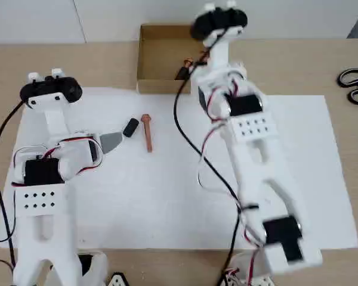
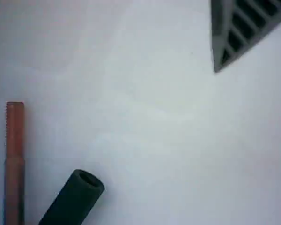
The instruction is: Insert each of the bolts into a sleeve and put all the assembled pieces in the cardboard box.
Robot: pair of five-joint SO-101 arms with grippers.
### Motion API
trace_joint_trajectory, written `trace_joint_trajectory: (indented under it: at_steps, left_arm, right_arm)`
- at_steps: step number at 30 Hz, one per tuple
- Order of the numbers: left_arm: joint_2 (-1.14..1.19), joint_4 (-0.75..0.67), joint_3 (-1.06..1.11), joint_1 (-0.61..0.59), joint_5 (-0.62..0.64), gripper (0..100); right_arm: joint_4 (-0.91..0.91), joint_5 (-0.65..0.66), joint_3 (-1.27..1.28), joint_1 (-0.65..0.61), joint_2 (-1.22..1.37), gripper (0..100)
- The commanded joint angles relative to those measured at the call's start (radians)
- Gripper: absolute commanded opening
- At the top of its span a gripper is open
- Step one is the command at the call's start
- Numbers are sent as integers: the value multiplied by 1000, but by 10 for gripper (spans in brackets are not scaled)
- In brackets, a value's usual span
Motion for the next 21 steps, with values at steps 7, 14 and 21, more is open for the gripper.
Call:
trace_joint_trajectory:
  at_steps: [7,14,21]
  left_arm:
    - [-26,15,-4,-8,-5,340]
    - [-26,21,-4,-8,-5,340]
    - [-26,21,-4,-8,-5,340]
  right_arm:
    - [-4,15,-799,25,611,4]
    - [-4,15,-1267,27,987,4]
    - [-4,15,-1464,25,1191,6]
